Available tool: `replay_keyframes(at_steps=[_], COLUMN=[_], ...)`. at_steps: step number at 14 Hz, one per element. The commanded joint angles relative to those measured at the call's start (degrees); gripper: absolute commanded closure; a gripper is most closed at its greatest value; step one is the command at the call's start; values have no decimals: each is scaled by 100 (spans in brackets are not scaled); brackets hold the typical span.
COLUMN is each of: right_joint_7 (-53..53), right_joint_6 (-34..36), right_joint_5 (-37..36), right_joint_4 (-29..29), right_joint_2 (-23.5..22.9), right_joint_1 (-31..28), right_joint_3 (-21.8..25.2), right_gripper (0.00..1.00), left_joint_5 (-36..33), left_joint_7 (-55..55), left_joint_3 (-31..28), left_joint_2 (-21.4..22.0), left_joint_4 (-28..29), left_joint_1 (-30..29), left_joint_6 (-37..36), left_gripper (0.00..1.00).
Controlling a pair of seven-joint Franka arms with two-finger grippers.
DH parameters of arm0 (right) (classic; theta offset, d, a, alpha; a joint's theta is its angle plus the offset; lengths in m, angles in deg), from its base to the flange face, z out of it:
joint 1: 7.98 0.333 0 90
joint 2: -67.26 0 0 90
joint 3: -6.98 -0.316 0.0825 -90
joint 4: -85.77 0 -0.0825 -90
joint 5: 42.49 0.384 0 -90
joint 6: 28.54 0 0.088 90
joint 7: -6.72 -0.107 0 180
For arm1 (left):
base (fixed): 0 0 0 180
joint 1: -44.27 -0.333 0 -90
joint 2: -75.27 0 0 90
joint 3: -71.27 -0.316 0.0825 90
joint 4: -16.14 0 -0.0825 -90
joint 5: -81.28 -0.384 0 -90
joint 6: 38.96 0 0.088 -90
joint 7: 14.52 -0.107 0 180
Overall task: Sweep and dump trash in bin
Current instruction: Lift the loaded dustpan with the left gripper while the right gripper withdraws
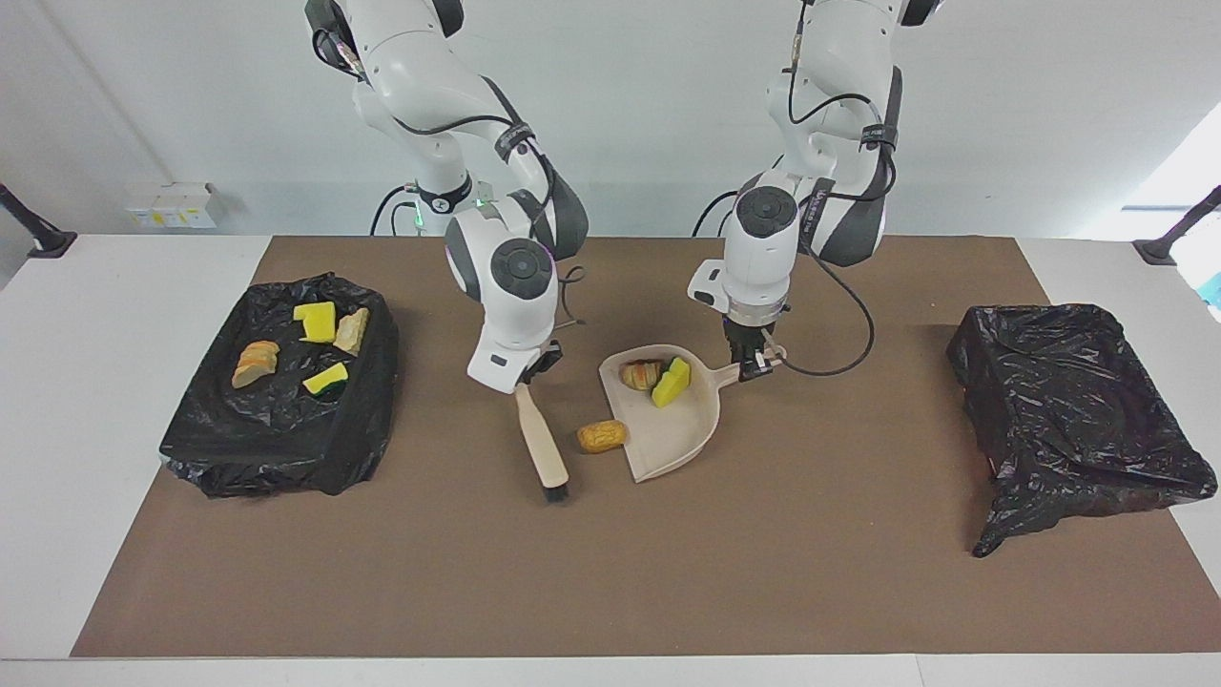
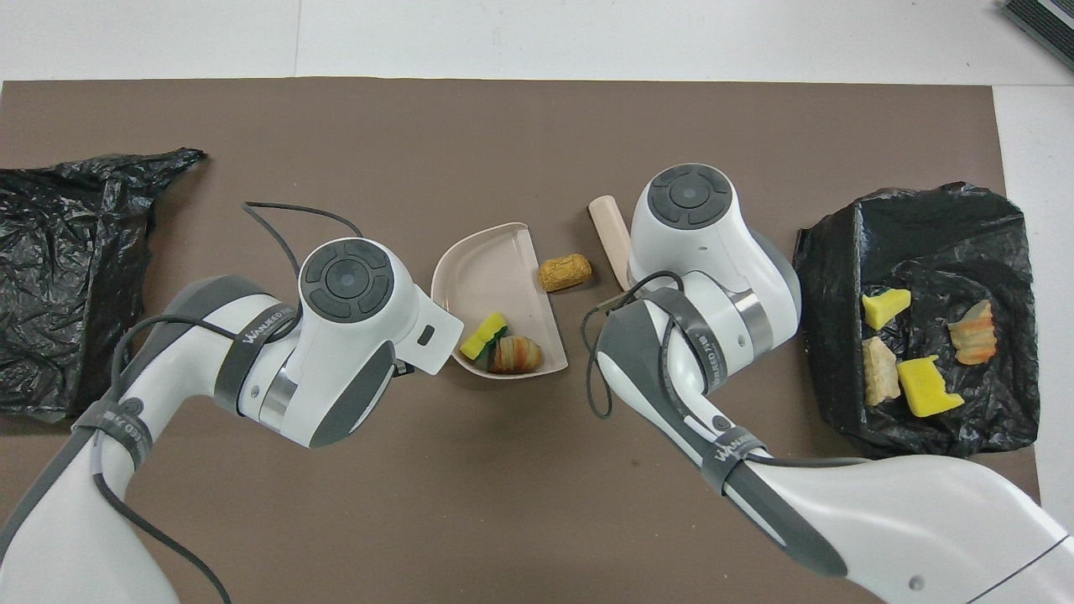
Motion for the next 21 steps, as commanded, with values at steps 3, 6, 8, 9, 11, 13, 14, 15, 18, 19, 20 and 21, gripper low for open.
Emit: replay_keyframes(at_steps=[3, 6, 8, 9, 11, 13, 14, 15, 18, 19, 20, 21], right_joint_7=[-612, -896, -1009, -1402, -2167, -2302, -2372, -2538, -2699, -2567, -2305, -2137], right_joint_6=[-213, -294, -14, 171, 662, 1242, 1515, 1718, 566, 185, 95, 76], right_joint_5=[1404, 1601, 1556, 1478, 1197, 1187, 1187, 1196, 1720, 2028, 2153, 2171], right_joint_4=[27, 53, 27, 27, 18, 9, -8, -104, -1575, -2078, -2344, -2459], right_joint_2=[61, 113, 306, 481, 920, 1403, 1606, 1773, 2658, 2906, 2961, 2892], right_joint_1=[403, 545, 528, 510, 484, 300, 290, 377, 904, 966, 1071, 1212], right_joint_3=[-47, -47, 14, 23, 15, -11, -38, -47, -56, -56, -56, -47], right_gripper=[100, 100, 100, 100, 100, 100, 100, 100, 100, 100, 100, 100], left_joint_5=[-99, -99, 67, 338, 586, 604, 604, 596, 604, 604, 613, 630], left_joint_7=[54, -218, -727, -981, -1404, -1432, -1502, -1694, -2275, -2415, -2669, -2950], left_joint_3=[-58, -50, -49, -58, -58, -76, -93, -93, -111, -120, -94, -93], left_joint_2=[255, 272, 203, 132, 0, -18, -26, -26, -9, 9, 35, 35], left_joint_4=[353, 520, 433, 293, -50, -235, -358, -524, -1174, -1350, -1500, -1719], left_joint_1=[92, 31, -144, -241, -434, -505, -584, -733, -1068, -1277, -1505, -1725], left_joint_6=[105, 657, 720, 712, 598, 405, 230, 20, -849, -1070, -1264, -1535], left_gripper=[100, 100, 100, 100, 100, 100, 100, 100, 100, 100, 100, 100])
